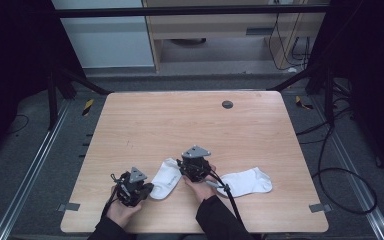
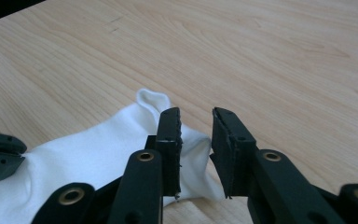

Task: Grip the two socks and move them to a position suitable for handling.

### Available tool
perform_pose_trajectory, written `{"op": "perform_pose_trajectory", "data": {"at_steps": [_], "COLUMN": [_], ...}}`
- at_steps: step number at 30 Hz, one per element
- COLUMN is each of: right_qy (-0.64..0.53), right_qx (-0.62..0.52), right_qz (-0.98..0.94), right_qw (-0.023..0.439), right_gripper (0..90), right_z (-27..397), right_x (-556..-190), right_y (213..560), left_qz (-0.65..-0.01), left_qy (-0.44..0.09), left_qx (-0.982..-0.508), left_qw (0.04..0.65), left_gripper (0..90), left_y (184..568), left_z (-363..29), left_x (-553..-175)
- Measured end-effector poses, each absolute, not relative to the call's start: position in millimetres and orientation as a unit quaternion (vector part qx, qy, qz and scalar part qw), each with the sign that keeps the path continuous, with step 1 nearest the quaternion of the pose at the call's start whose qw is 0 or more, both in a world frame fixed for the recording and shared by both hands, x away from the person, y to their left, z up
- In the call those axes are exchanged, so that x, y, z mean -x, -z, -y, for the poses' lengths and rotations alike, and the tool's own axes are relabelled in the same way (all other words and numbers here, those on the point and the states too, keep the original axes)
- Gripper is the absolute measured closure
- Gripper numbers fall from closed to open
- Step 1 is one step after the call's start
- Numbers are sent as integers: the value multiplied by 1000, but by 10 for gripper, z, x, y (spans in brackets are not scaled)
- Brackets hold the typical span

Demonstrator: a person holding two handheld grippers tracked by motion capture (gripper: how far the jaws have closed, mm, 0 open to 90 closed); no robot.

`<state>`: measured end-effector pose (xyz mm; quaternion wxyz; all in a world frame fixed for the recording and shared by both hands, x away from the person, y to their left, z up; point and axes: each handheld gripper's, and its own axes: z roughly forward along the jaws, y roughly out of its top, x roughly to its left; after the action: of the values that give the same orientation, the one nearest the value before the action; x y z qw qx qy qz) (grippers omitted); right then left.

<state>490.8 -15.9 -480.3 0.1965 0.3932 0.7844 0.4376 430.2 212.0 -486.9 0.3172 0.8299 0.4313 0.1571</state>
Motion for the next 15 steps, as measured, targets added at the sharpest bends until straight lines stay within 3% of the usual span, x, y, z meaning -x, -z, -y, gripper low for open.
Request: {"op": "perform_pose_trajectory", "data": {"at_steps": [3, 7, 15], "right_qy": [-439, -421, -399], "right_qx": [-388, -387, -395], "right_qz": [-787, -802, -812], "right_qw": [193, 173, 158], "right_gripper": [671, 626, 660], "right_z": [220, 287, 258], "right_x": [-4933, -5000, -5101], "right_y": [4776, 4809, 4961], "left_qz": [-446, -464, -487], "left_qy": [-163, -168, -153], "left_qx": [-814, -799, -799], "left_qw": [335, 344, 318], "left_gripper": [669, 585, 633], "left_y": [4838, 4785, 4827], "left_z": [-2151, -2177, -2181], "left_x": [-4289, -4209, -4113]}}
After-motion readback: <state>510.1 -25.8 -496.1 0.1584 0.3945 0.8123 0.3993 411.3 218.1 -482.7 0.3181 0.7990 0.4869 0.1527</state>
